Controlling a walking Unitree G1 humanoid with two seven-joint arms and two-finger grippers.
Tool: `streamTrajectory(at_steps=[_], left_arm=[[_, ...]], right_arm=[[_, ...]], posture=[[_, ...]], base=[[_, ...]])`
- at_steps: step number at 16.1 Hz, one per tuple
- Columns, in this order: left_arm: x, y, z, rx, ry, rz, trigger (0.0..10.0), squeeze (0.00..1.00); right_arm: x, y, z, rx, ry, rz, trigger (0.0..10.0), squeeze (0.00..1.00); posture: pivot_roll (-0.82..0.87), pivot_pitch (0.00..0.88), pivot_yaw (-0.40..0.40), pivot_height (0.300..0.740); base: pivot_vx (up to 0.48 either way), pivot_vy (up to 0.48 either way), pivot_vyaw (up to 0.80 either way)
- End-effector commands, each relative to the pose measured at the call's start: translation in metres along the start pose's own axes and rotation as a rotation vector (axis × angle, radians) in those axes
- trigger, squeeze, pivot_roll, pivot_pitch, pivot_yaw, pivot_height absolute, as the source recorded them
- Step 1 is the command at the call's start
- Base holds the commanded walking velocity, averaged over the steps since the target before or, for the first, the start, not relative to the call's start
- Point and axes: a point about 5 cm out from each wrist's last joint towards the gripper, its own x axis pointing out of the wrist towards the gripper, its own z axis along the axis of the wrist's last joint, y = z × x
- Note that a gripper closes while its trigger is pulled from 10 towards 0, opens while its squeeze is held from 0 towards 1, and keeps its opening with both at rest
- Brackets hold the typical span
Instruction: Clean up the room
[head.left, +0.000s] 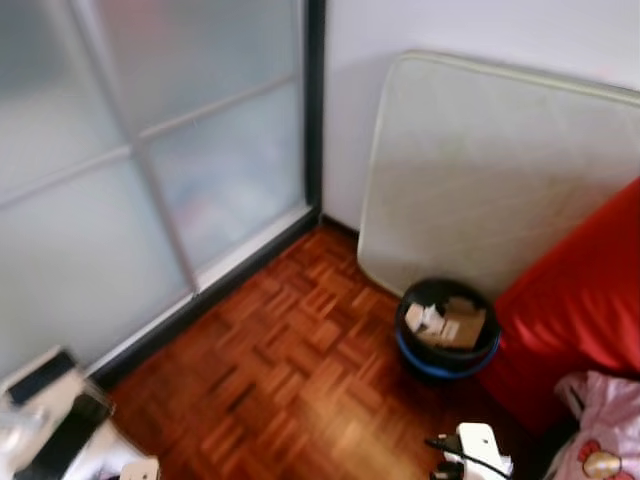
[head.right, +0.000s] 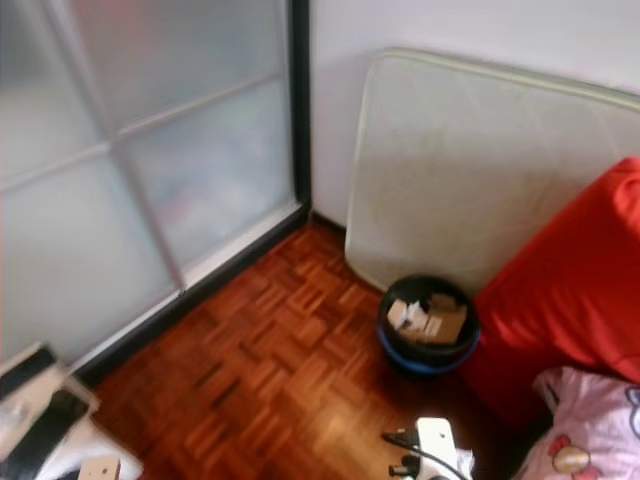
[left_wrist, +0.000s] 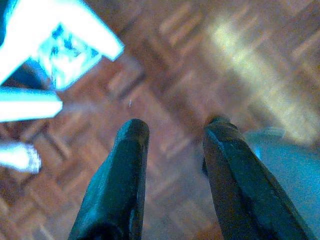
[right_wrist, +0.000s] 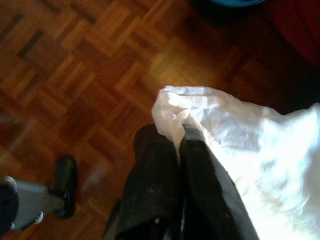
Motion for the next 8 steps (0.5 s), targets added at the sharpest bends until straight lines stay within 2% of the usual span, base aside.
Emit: streamTrajectory(at_steps=[1, 8], left_arm=[[0.0007, -0.0068, -0.0002, -0.009, 0.002, -0.019, 10.0, 0.00], [0.0007, -0.0069, 0.0000, -0.011, 0.001, -0.020, 10.0, 0.00]], right_arm=[[-0.0040, -0.0120, -0.0098, 0.012, 0.029, -0.033, 10.0, 0.00], [-0.0040, -0.0116, -0.0095, 0.022, 0.025, -0.027, 10.0, 0.00]], posture=[[0.02, 0.000, -0.018, 0.740], [0.02, 0.000, -0.018, 0.740]], base=[[0.292, 0.000, 0.00], [0.302, 0.000, 0.00]])
